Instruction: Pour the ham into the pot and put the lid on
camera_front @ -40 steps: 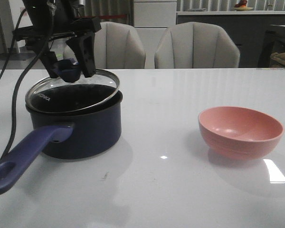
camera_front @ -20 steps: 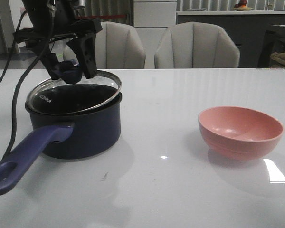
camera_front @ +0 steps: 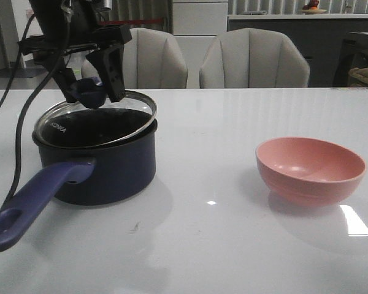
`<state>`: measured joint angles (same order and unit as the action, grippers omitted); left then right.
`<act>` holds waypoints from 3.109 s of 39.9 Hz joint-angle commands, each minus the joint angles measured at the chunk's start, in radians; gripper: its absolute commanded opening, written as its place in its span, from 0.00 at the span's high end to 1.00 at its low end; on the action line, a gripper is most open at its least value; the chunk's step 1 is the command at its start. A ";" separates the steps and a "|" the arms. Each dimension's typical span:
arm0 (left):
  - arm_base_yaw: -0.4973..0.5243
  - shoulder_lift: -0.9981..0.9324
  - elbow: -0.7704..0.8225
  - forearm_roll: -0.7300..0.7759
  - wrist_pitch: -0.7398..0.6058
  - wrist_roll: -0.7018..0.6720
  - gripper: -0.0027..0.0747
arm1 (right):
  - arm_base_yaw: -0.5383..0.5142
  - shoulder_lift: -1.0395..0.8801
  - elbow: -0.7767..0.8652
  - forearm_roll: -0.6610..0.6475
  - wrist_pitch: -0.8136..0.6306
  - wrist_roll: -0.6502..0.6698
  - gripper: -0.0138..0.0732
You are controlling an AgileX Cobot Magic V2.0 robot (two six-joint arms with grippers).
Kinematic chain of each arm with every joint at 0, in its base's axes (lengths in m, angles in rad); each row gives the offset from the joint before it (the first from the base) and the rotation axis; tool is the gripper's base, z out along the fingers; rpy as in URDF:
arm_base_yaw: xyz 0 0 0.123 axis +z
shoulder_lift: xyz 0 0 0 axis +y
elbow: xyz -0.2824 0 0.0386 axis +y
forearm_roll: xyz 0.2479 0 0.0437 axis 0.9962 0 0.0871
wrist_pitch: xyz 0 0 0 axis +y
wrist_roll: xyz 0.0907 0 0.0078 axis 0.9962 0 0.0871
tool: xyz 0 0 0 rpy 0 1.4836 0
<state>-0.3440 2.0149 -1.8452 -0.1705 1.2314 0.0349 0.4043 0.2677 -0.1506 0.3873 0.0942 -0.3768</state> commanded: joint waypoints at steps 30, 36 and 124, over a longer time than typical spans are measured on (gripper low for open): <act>-0.007 -0.083 -0.023 0.006 0.038 0.004 0.31 | 0.000 0.006 -0.027 0.001 -0.068 -0.011 0.67; -0.007 -0.063 -0.023 -0.028 0.038 0.004 0.21 | 0.000 0.006 -0.027 0.001 -0.068 -0.011 0.67; -0.003 -2.003 1.508 0.205 -0.866 0.004 0.84 | 0.000 0.006 -0.027 0.001 -0.068 -0.011 0.67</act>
<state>-0.3457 0.0053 -0.3196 0.0279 0.4769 0.0363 0.4043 0.2677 -0.1506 0.3873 0.0946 -0.3768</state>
